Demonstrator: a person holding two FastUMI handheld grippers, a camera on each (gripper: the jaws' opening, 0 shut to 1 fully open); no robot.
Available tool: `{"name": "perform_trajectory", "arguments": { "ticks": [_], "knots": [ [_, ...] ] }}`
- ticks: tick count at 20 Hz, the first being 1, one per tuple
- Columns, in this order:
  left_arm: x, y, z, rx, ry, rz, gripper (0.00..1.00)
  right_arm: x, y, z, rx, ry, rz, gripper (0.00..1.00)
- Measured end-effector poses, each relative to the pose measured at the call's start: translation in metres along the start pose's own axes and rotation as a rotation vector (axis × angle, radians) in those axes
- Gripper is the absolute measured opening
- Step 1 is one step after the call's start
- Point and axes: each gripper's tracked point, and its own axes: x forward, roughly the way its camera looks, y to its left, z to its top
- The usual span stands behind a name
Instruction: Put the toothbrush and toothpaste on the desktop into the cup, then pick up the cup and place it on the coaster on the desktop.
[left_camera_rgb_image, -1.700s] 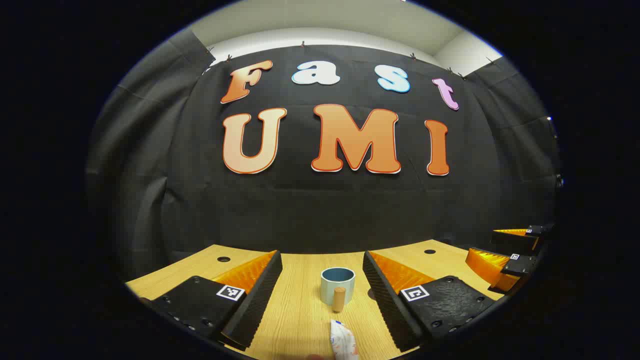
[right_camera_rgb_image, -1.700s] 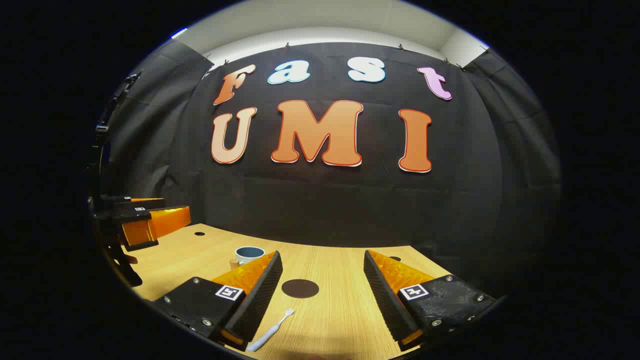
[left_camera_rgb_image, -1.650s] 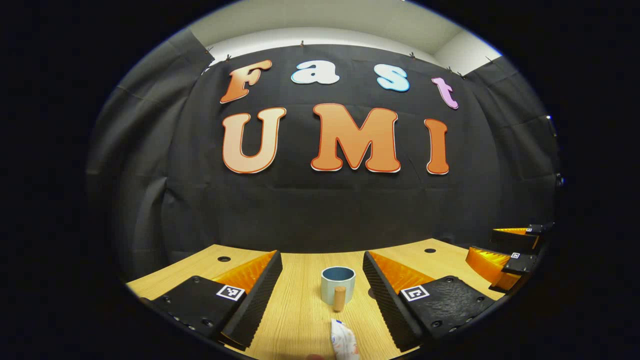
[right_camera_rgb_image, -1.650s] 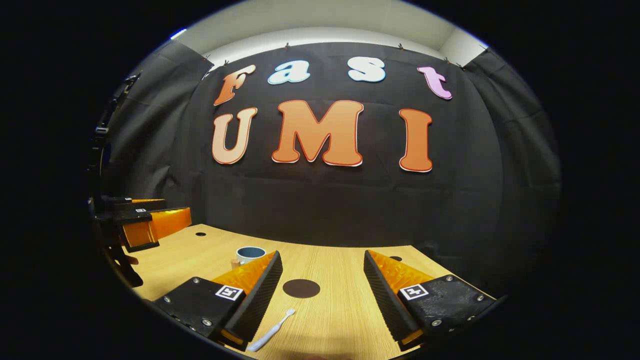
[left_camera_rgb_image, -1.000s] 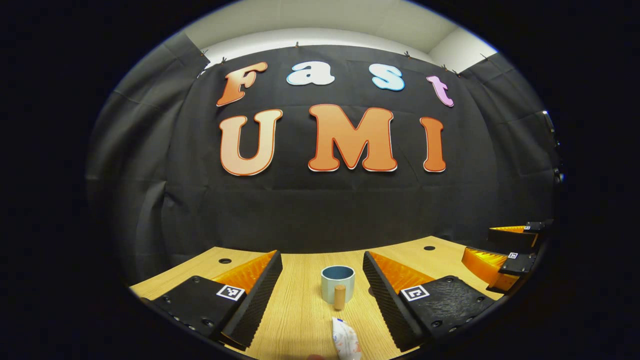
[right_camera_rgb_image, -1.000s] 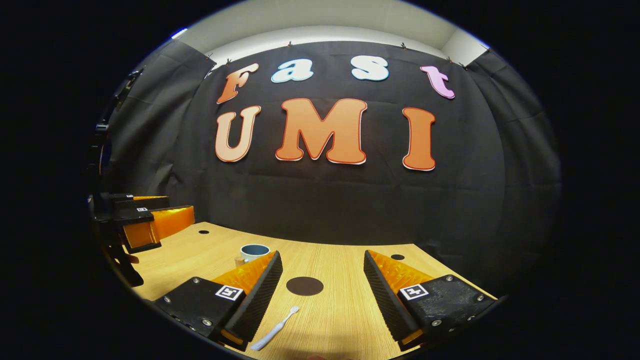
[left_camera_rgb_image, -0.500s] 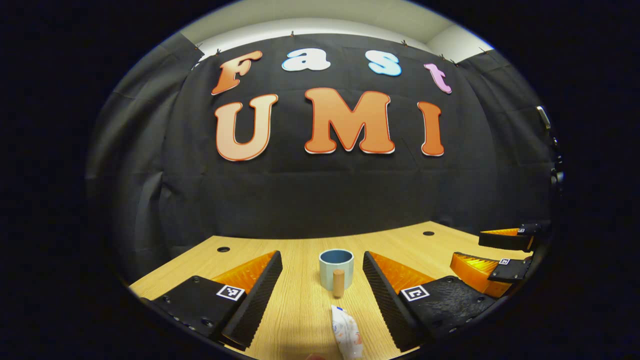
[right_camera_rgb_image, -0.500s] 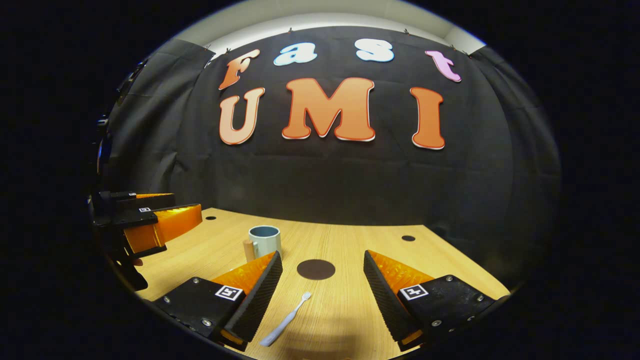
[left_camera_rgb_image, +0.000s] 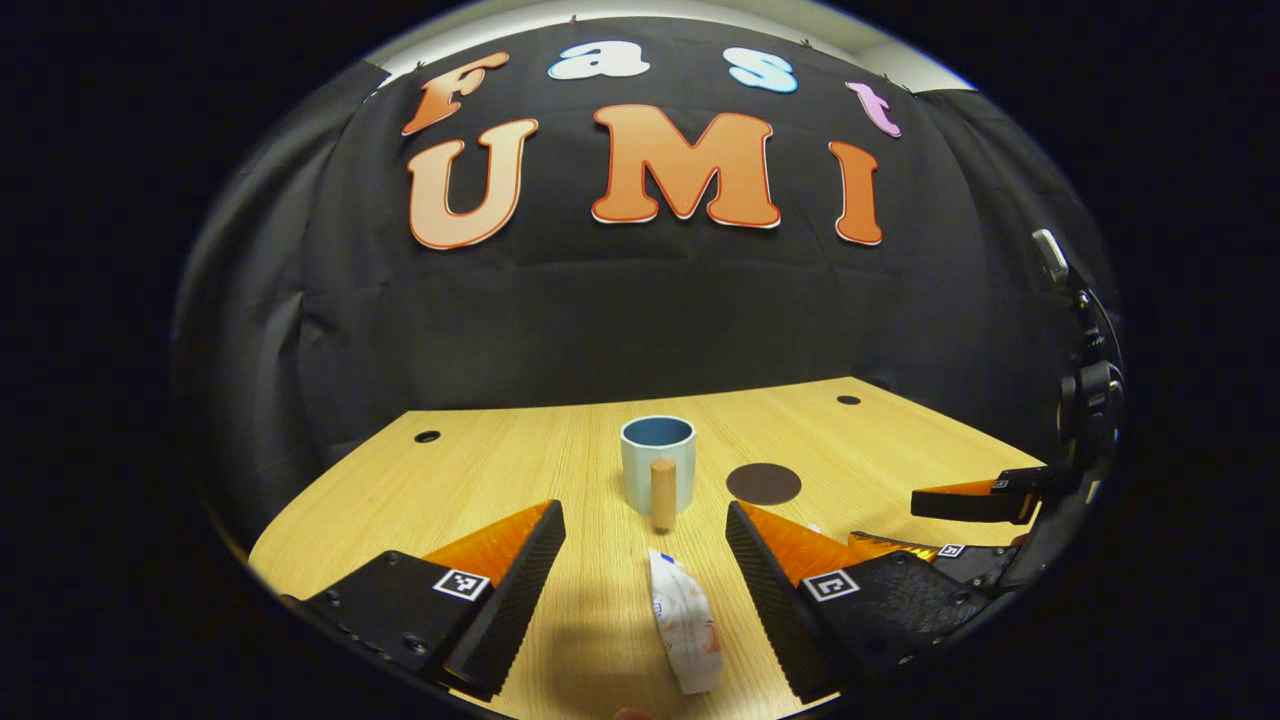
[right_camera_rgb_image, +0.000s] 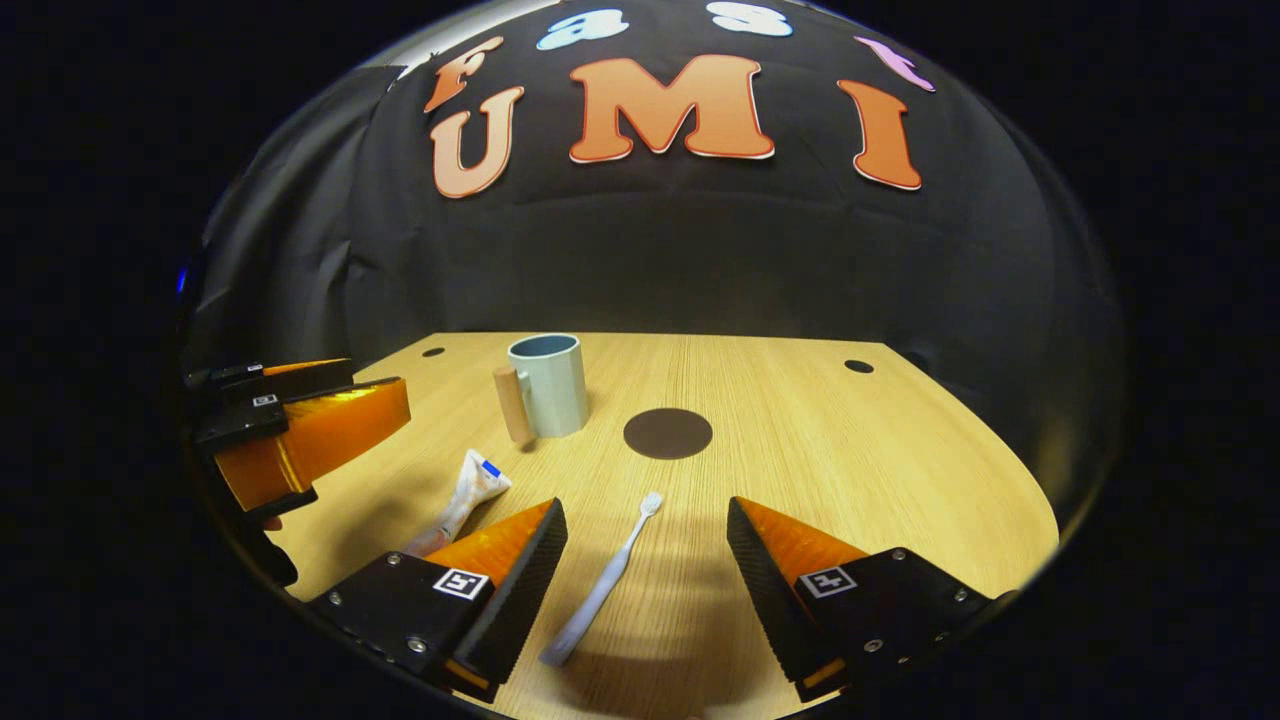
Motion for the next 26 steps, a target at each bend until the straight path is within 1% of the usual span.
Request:
{"name": "perform_trajectory", "arguments": {
  "ticks": [4, 8, 13, 14, 16, 18, 19, 20, 21, 23, 26],
  "knots": [
    [0.01, 0.002, -0.023, -0.018, 0.074, -0.012, 0.98, 0.01, 0.008, -0.017, -0.01, 0.072, 0.014, 0.96],
    [0.014, 0.004, -0.035, -0.035, 0.11, -0.014, 0.98, 0.014, 0.014, -0.031, -0.015, 0.137, 0.019, 0.94],
    [0.021, 0.007, -0.04, -0.05, 0.13, -0.01, 0.98, 0.018, 0.017, -0.051, -0.004, 0.225, 0.027, 0.8],
    [0.023, 0.007, -0.042, -0.051, 0.136, -0.01, 0.98, 0.02, 0.016, -0.048, -0.02, 0.209, 0.02, 0.78],
    [0.025, 0.008, -0.045, -0.051, 0.151, -0.012, 0.98, 0.019, 0.017, -0.046, -0.029, 0.216, 0.029, 0.71],
    [0.027, 0.007, -0.051, -0.039, 0.181, -0.008, 0.98, 0.022, 0.016, -0.046, -0.03, 0.219, 0.031, 0.56],
    [0.029, 0.005, -0.053, -0.043, 0.192, -0.012, 0.98, 0.023, 0.014, -0.047, -0.026, 0.222, 0.026, 0.43],
    [0.03, 0.003, -0.057, -0.053, 0.207, -0.019, 0.98, 0.024, 0.011, -0.046, -0.015, 0.221, 0.015, 0.36],
    [0.033, 0.0, -0.062, -0.065, 0.227, -0.026, 0.98, 0.025, 0.011, -0.045, -0.002, 0.228, 0.021, 0.22],
    [0.037, -0.006, -0.075, -0.076, 0.276, -0.038, 0.98, 0.026, 0.011, -0.048, 0.0, 0.233, 0.035, 0.16],
    [0.039, -0.013, -0.09, -0.09, 0.344, -0.051, 0.98, 0.023, 0.01, -0.049, 0.018, 0.262, 0.065, 0.1]
  ]
}}
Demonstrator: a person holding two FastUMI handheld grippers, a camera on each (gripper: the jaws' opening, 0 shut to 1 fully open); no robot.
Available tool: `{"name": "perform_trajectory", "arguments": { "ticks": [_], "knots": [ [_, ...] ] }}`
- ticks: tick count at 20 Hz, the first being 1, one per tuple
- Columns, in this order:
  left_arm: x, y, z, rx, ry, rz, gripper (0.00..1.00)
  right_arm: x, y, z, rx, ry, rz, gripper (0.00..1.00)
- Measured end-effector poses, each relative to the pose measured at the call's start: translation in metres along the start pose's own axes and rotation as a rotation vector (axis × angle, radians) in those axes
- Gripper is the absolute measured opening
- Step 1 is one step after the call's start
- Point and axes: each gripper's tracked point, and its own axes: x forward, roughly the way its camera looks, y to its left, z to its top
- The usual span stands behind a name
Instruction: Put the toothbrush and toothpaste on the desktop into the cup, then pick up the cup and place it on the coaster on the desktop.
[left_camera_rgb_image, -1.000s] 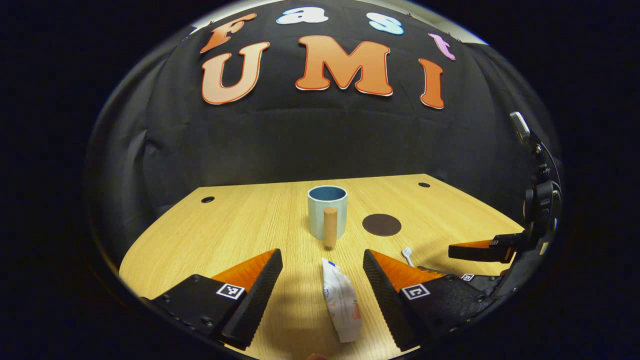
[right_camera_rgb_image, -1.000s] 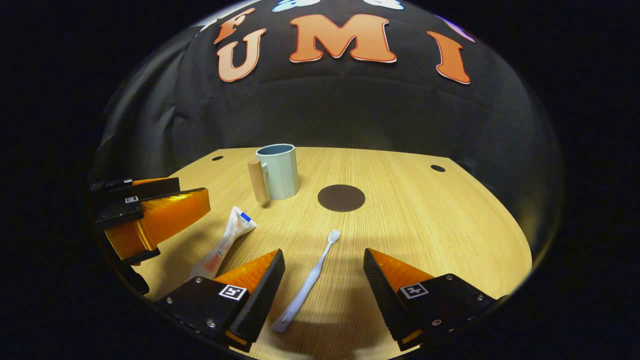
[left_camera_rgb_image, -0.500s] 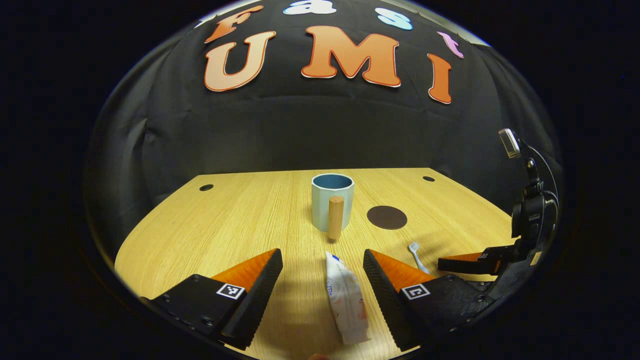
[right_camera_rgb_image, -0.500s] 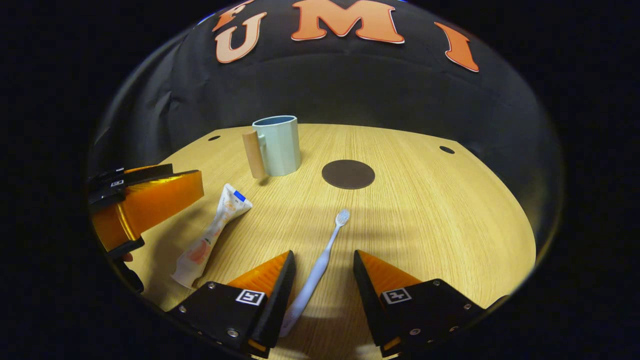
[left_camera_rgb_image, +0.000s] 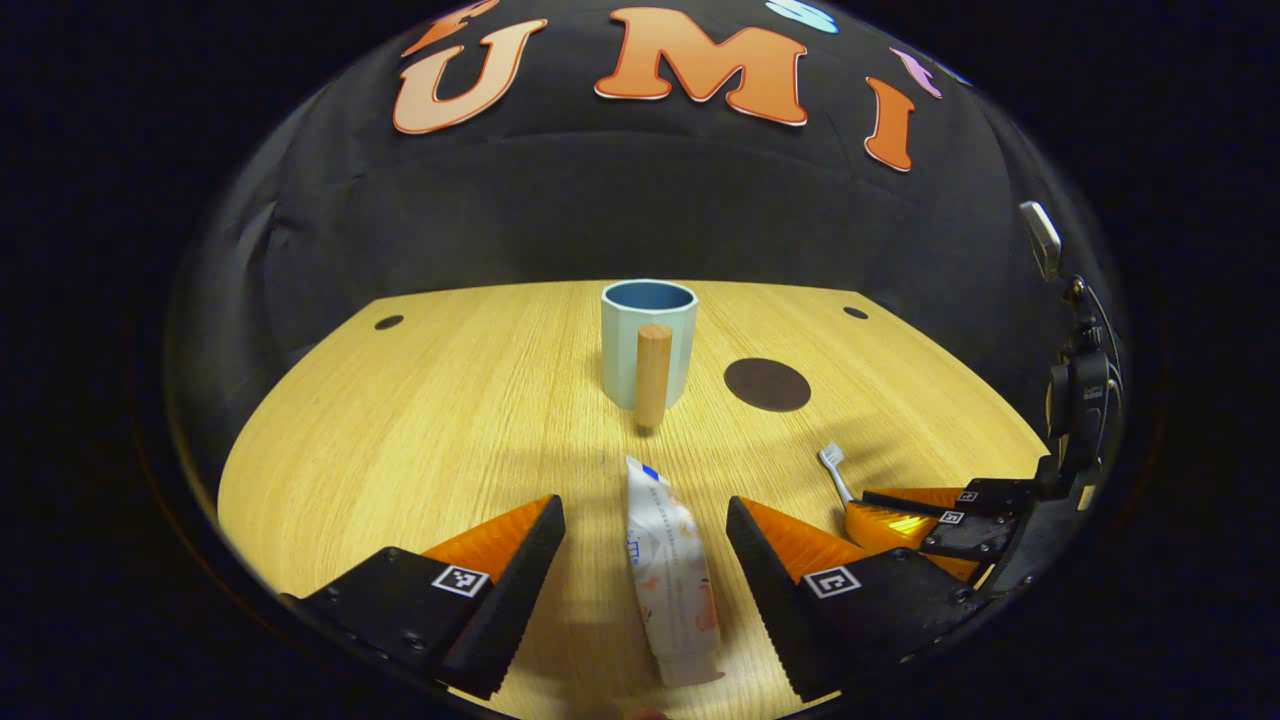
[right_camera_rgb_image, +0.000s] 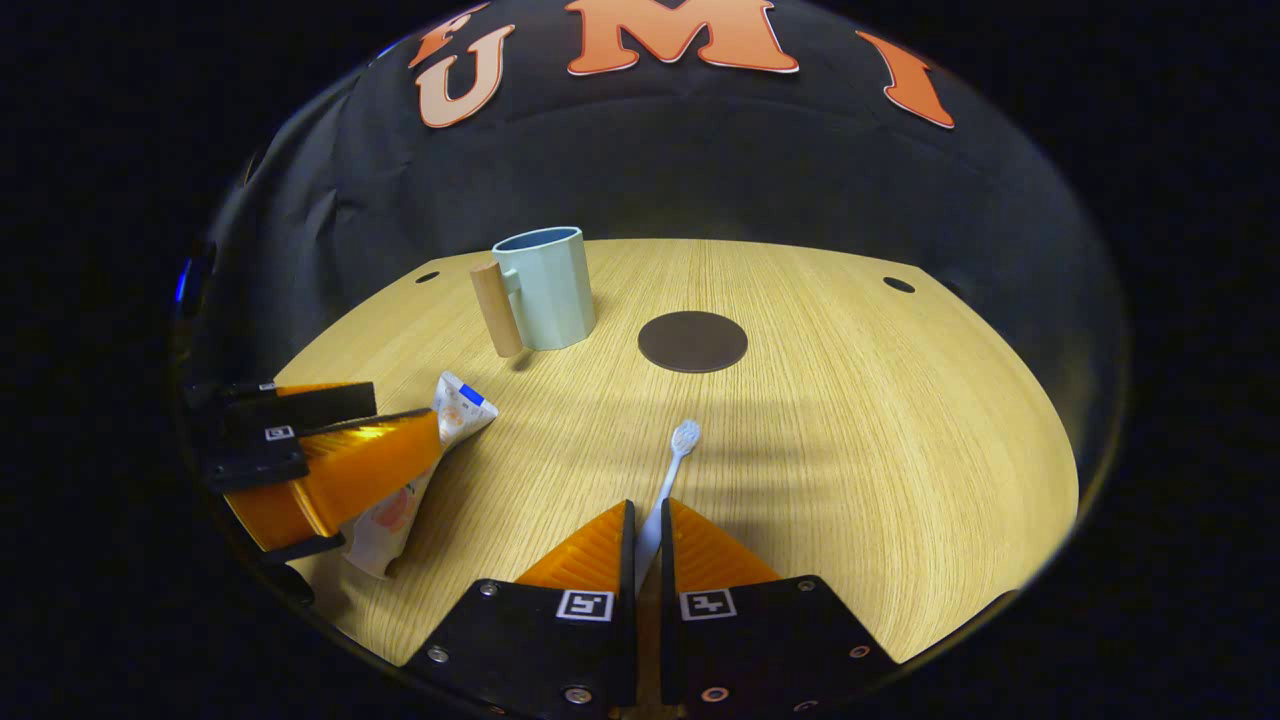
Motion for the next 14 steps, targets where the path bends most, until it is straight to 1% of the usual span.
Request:
{"name": "perform_trajectory", "arguments": {
  "ticks": [2, 5, 6, 8, 10, 11, 13, 14],
  "knots": [
    [0.007, -0.005, -0.013, -0.006, 0.058, 0.003, 0.98, -0.001, -0.001, -0.001, -0.01, 0.013, 0.021, 0.07],
    [0.017, -0.005, -0.025, -0.018, 0.123, 0.023, 0.98, -0.004, -0.005, -0.002, -0.049, 0.027, 0.025, 0.07],
    [0.019, -0.003, -0.024, -0.012, 0.131, 0.04, 0.98, -0.004, -0.007, -0.003, -0.054, 0.035, 0.024, 0.07],
    [0.023, -0.002, -0.016, -0.002, 0.139, 0.047, 0.97, -0.004, -0.006, -0.003, -0.058, 0.047, 0.031, 0.07],
    [0.024, -0.001, -0.023, 0.016, 0.162, 0.073, 0.98, -0.004, -0.006, -0.002, -0.056, 0.06, 0.042, 0.07],
    [0.023, -0.003, -0.022, 0.017, 0.165, 0.069, 0.95, -0.003, -0.007, -0.002, -0.045, 0.068, 0.05, 0.07],
    [0.021, -0.003, -0.022, 0.01, 0.183, 0.076, 0.71, -0.003, -0.007, -0.001, -0.026, 0.078, 0.066, 0.07],
    [0.02, -0.003, -0.02, 0.006, 0.189, 0.082, 0.71, -0.003, -0.007, -0.002, -0.022, 0.086, 0.069, 0.07]
  ]
}}
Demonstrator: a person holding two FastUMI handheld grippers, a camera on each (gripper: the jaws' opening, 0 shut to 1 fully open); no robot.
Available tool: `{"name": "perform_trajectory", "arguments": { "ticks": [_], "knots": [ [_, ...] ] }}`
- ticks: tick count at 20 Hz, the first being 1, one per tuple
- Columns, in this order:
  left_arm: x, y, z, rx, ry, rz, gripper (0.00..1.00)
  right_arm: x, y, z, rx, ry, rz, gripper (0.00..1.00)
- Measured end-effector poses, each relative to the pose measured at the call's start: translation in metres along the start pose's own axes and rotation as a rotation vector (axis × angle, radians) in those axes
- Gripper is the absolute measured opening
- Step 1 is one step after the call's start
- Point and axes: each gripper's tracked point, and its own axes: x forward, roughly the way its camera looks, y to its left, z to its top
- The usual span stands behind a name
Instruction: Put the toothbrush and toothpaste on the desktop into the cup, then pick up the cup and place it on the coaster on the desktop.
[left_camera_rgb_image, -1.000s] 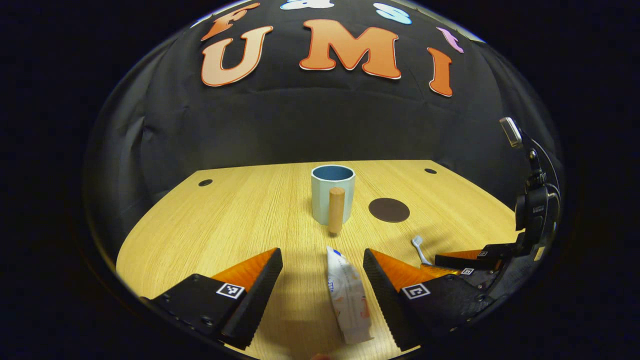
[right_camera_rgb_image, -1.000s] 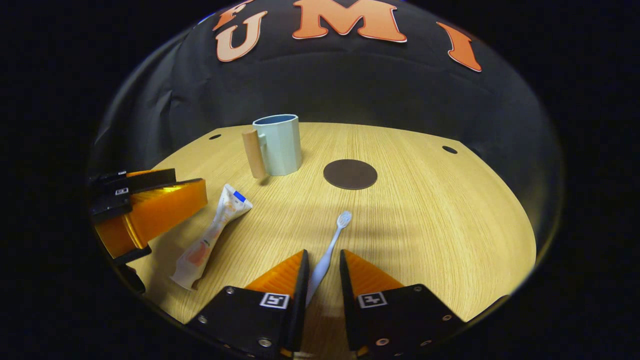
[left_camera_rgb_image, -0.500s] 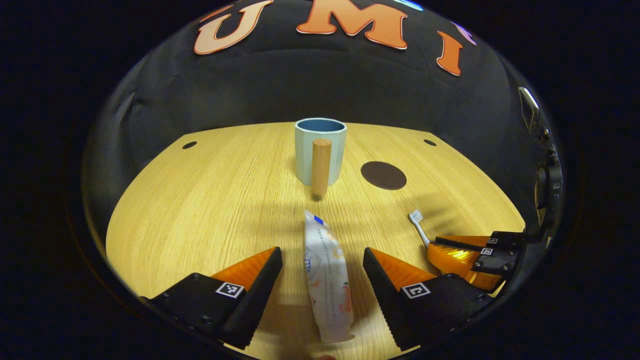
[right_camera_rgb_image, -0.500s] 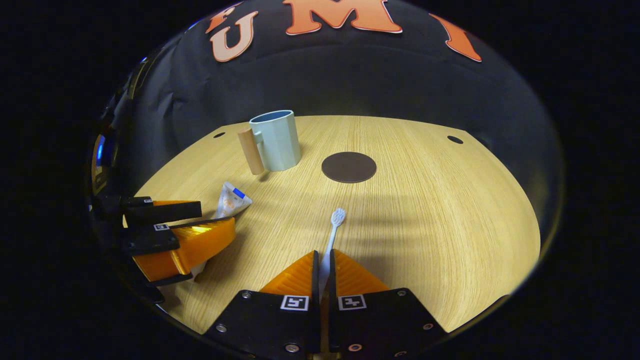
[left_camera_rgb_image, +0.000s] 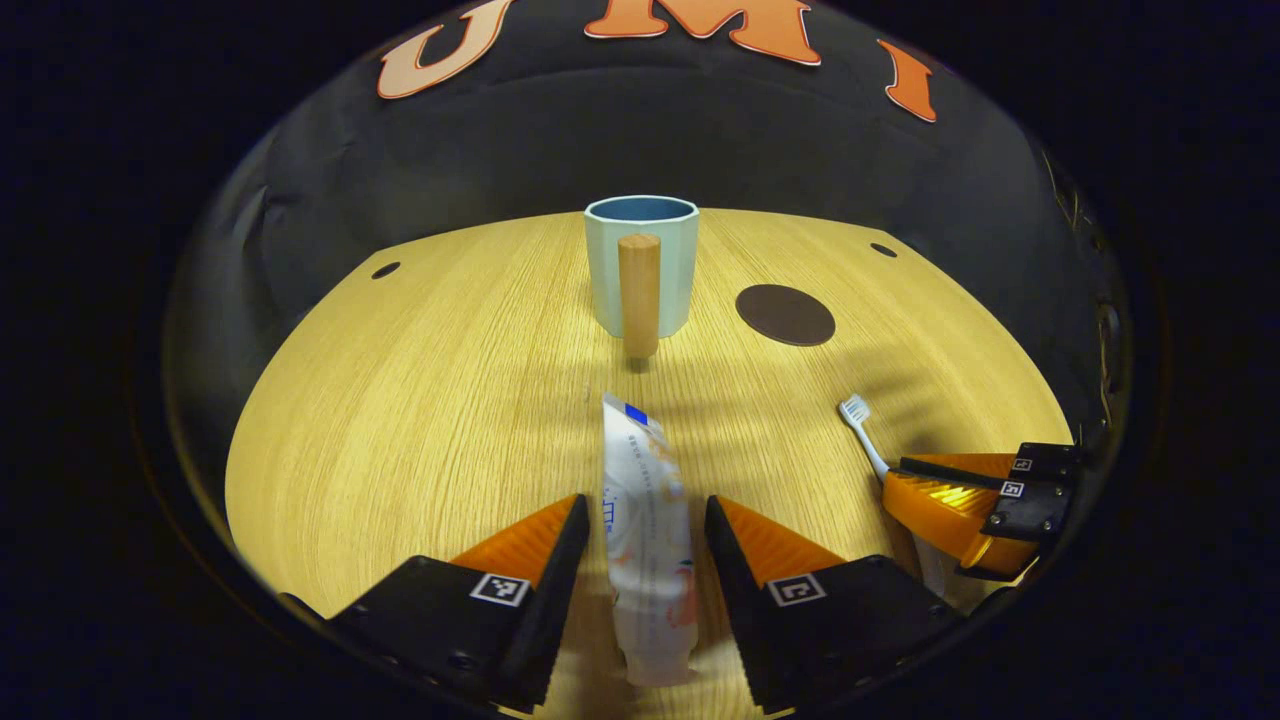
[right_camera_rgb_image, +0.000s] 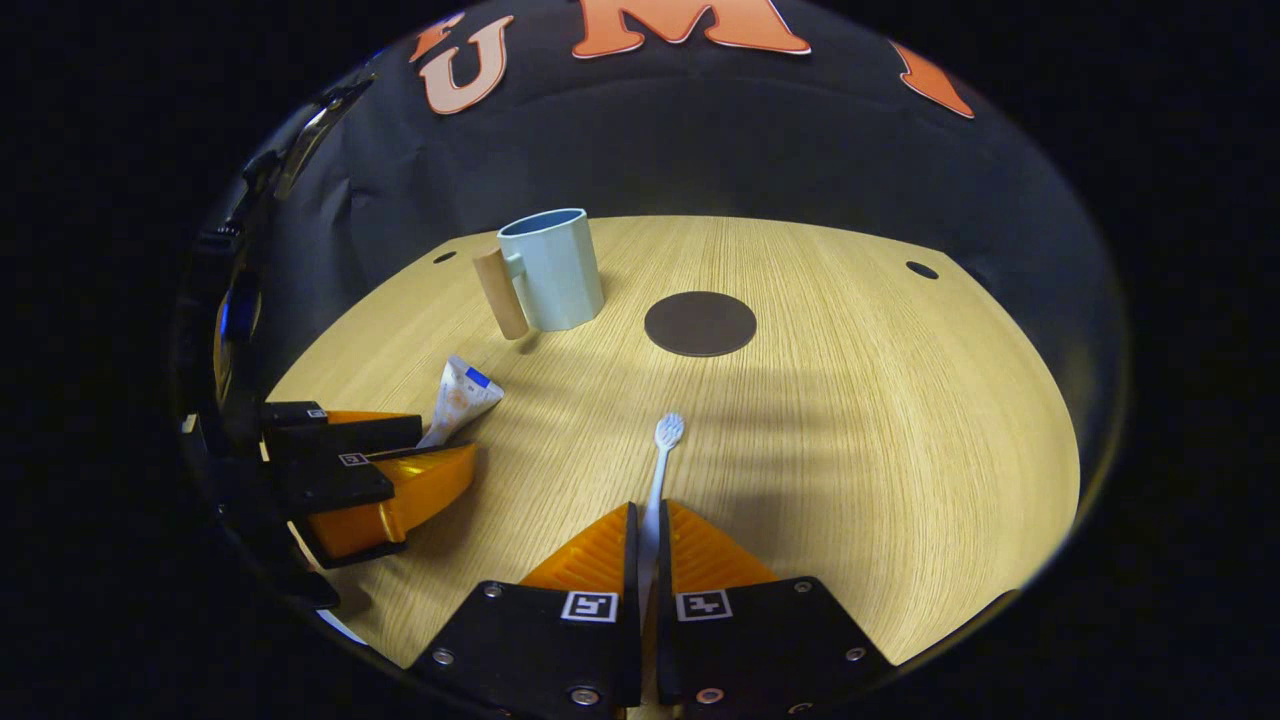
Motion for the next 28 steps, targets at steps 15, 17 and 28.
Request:
{"name": "perform_trajectory", "arguments": {
  "ticks": [15, 17, 28],
  "knots": [
    [0.003, -0.001, -0.005, 0.02, 0.07, -0.021, 0.34, -0.004, -0.001, -0.005, -0.064, 0.289, 0.006, 0.19],
    [0.002, -0.002, -0.004, 0.013, 0.077, -0.037, 0.17, -0.009, -0.004, -0.004, -0.044, 0.313, 0.01, 0.1],
    [-0.011, -0.012, 0.013, 0.006, -0.039, -0.172, 0.08, -0.01, 0.001, 0.018, 0.055, 0.145, 0.034, 0.04]
  ]
}}
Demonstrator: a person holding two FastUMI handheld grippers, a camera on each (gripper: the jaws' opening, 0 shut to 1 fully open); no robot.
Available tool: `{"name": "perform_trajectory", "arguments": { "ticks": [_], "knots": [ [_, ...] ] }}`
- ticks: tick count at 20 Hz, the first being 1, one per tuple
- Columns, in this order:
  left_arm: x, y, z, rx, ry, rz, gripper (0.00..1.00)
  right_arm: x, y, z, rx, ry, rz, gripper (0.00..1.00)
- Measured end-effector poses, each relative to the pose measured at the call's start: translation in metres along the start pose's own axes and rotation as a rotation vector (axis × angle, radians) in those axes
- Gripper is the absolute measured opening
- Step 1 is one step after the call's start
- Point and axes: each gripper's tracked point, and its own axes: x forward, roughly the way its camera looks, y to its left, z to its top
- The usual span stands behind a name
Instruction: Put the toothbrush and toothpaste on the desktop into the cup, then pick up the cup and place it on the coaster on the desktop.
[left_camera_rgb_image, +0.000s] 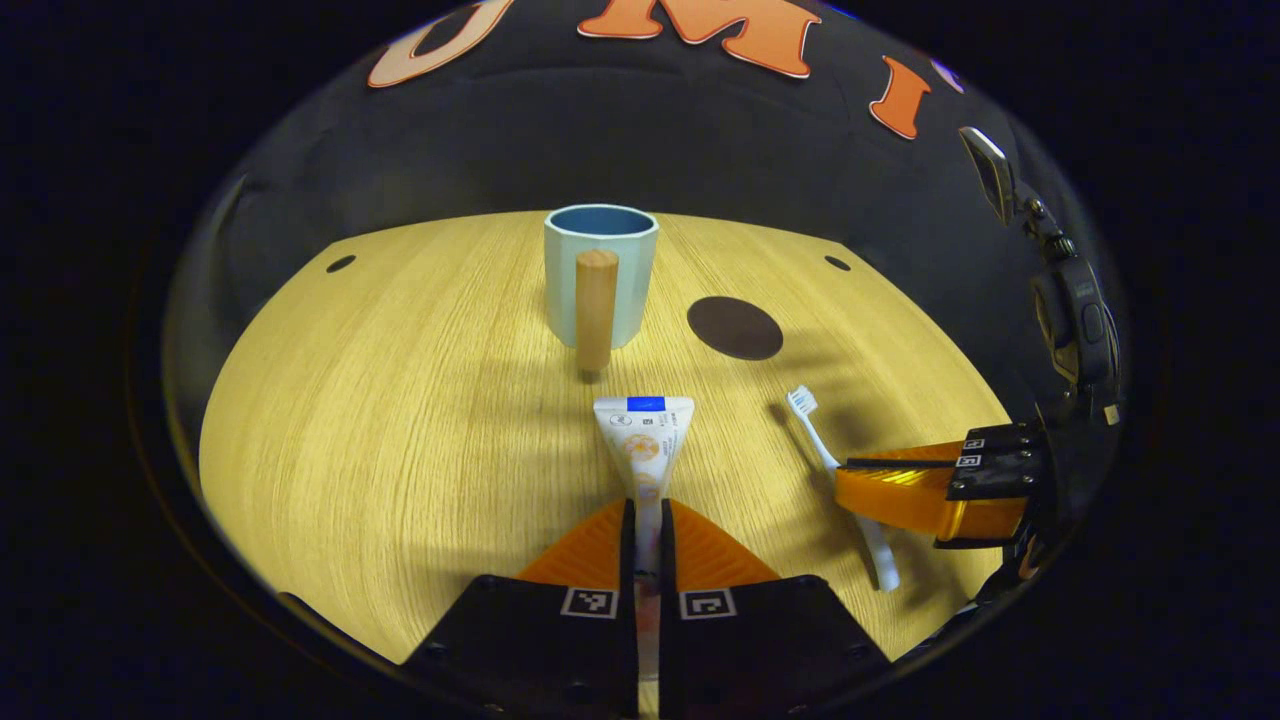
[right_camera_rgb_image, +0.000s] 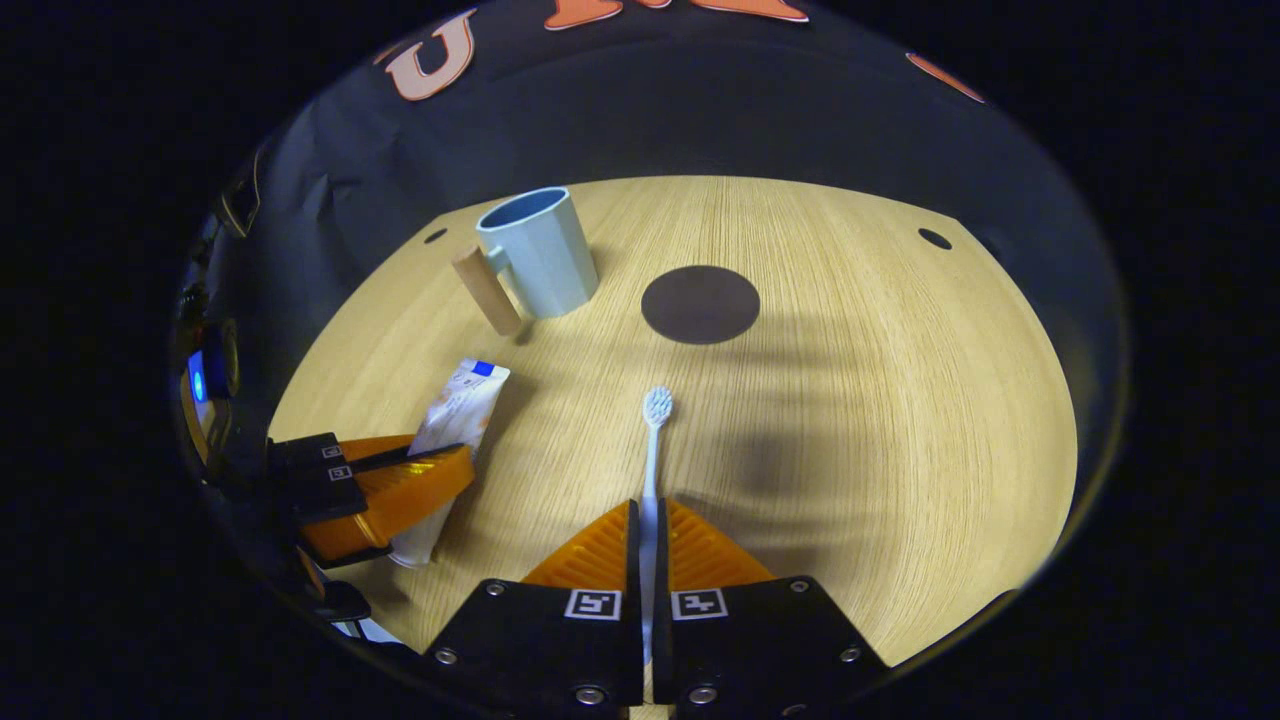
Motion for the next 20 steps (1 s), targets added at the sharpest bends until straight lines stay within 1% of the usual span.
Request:
{"name": "perform_trajectory", "arguments": {
  "ticks": [1, 2, 7, 11, 16, 19, 20],
  "knots": [
    [-0.003, 0.002, 0.003, 0.003, -0.021, 0.005, 0.02, -0.002, 0.002, 0.004, 0.006, -0.016, 0.008, 0.04],
    [-0.006, 0.0, 0.005, 0.013, -0.035, 0.006, 0.08, -0.005, 0.004, 0.006, 0.01, -0.029, 0.015, 0.04],
    [-0.034, 0.01, 0.035, 0.015, -0.154, 0.034, 0.08, -0.026, 0.009, 0.027, 0.054, -0.113, 0.069, 0.04],
    [-0.063, 0.012, 0.069, 0.013, -0.243, 0.021, 0.08, -0.039, 0.011, 0.046, 0.071, -0.176, 0.088, 0.04],
    [-0.07, 0.019, 0.123, 0.018, -0.344, 0.02, 0.08, -0.054, 0.015, 0.078, 0.08, -0.26, 0.112, 0.04],
    [-0.062, 0.028, 0.161, 0.003, -0.421, 0.021, 0.08, -0.06, 0.013, 0.1, 0.076, -0.301, 0.108, 0.04],
    [-0.059, 0.032, 0.17, -0.001, -0.429, 0.024, 0.08, -0.061, 0.013, 0.106, 0.078, -0.314, 0.106, 0.04]
  ]
}}
